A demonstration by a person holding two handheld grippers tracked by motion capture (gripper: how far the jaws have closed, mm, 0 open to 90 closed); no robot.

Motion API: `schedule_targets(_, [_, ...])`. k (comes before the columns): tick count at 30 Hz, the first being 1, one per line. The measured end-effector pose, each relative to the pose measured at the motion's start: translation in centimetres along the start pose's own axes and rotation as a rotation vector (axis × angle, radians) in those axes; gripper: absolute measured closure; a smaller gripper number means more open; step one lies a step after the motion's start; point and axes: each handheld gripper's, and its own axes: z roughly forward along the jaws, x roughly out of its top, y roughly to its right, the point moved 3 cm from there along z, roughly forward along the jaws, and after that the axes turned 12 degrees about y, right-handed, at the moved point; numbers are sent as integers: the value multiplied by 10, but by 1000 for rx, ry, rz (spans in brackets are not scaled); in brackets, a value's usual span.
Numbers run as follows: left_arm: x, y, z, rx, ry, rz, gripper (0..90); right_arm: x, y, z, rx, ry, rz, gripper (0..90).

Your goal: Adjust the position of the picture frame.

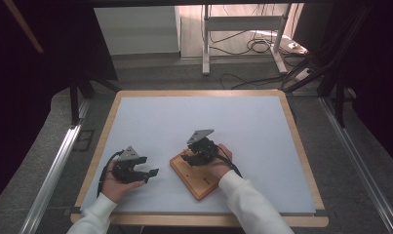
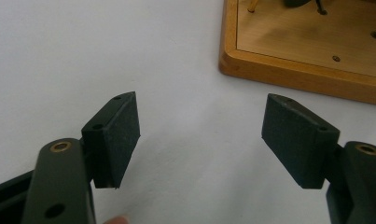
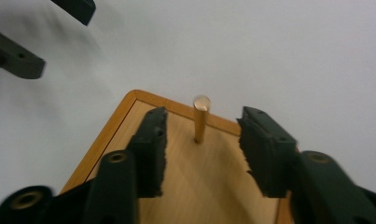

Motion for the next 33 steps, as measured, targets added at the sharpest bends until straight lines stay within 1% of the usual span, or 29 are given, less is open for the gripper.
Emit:
schedule_targets(1, [0, 0, 0, 0, 0, 1, 275, -1, 2, -7, -13, 12, 19, 421])
schedule_targets(2, [0, 0, 0, 1, 0, 0, 276, -5, 8, -24, -23, 36, 65, 407])
schedule_targets(4, [0, 1, 1, 1, -3, 3, 276, -10, 13, -39, -29, 51, 106, 406])
schedule_targets(5, [0, 1, 1, 1, -3, 3, 275, -10, 13, -39, -29, 51, 106, 406])
schedule_targets(6, [0, 1, 1, 1, -4, 6, 275, -13, 16, -47, -36, 57, 124, 408])
schedule_targets(7, [0, 1, 1, 1, -5, 6, 275, -18, 19, -57, -48, 62, 144, 410])
schedule_targets(8, [0, 1, 2, 2, -5, 5, 275, -26, 23, -72, -70, 65, 165, 416])
schedule_targets(12, [0, 1, 1, 4, -5, 6, 275, -45, 28, -97, -106, 63, 194, 448])
schedule_targets(13, [0, 2, 2, 5, -4, 1, 275, -51, 29, -103, -109, 66, 205, 460])
schedule_targets(14, [0, 2, 2, 5, -4, 1, 275, -51, 29, -103, -109, 66, 205, 460])
schedule_targets(15, [0, 2, 2, 5, -4, 3, 275, -63, 30, -113, -117, 64, 225, 499])
schedule_targets(17, [0, 2, 3, 5, -5, 8, 275, -71, 31, -117, -115, 43, 232, 523])
schedule_targets(19, [0, 2, 2, 5, -2, 7, 275, -80, 31, -121, -115, 23, 234, 583])
schedule_targets(20, [0, 2, 2, 5, -2, 7, 275, -80, 31, -121, -115, 23, 234, 583])
schedule_targets(21, [0, 2, 2, 5, -2, 6, 275, -84, 30, -122, -110, 13, 232, 608])
schedule_targets(23, [0, 2, 2, 6, -3, 6, 275, -90, 29, -124, -106, -18, 212, 684])
schedule_targets(25, [0, 3, 2, 5, -1, 8, 275, -92, 28, -125, -102, -36, 194, 772])
schedule_targets(26, [0, 3, 2, 5, -1, 8, 275, -92, 28, -126, -103, -40, 193, 796])
schedule_targets(27, [0, 3, 2, 5, -1, 8, 275, -92, 28, -126, -103, -40, 193, 796])
schedule_targets(31, [0, 3, 2, 5, 0, 8, 275, -91, 28, -127, -87, -44, 193, 892])
schedule_targets(33, [0, 2, 2, 5, -2, 10, 275, -92, 26, -126, -67, -57, 195, 898])
